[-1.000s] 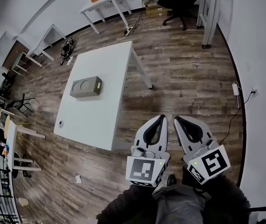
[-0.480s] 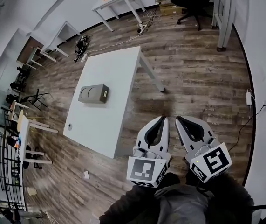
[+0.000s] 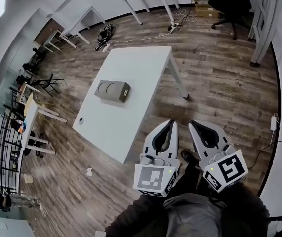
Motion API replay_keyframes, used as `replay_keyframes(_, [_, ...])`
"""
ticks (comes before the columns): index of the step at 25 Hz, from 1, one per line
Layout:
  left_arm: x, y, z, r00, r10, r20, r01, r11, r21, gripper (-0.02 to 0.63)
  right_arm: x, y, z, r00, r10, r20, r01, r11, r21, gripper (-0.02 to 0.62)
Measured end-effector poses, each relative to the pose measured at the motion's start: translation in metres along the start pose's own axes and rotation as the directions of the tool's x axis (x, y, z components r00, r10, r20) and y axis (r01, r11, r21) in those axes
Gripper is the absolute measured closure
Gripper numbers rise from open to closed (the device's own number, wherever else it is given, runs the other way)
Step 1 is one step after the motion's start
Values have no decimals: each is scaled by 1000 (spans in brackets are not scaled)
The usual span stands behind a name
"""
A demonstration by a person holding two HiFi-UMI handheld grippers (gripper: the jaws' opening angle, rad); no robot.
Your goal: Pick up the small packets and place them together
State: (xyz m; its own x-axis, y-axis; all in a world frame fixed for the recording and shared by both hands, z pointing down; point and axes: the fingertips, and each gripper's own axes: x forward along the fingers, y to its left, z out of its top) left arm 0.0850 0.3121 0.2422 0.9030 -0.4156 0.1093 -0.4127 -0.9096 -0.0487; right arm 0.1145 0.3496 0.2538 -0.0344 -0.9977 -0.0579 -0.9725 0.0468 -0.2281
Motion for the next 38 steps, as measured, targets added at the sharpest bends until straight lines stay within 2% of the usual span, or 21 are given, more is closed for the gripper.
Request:
replay_keyframes(7, [16,41,-6,997,70,13,-70,997,-41,603,48,6,-7,994,94,-50,-96,994,-45,598])
replay_keyframes(26, [103,117,-22,994,97,-46,-101,991,-85,603,153,-46,-29,983,136,-126,-135,991,20,597])
replay_keyframes(33, [115,173,-31,985,168,-37,-171,979,-114,603,207,-37,-43,963,206,-173,-205,979,23,598])
replay_keyframes(38, [102,206,-42,970,238,-51,-243,959,-146,603,238,-16,-54,939,277,-205,-278,960,26,598])
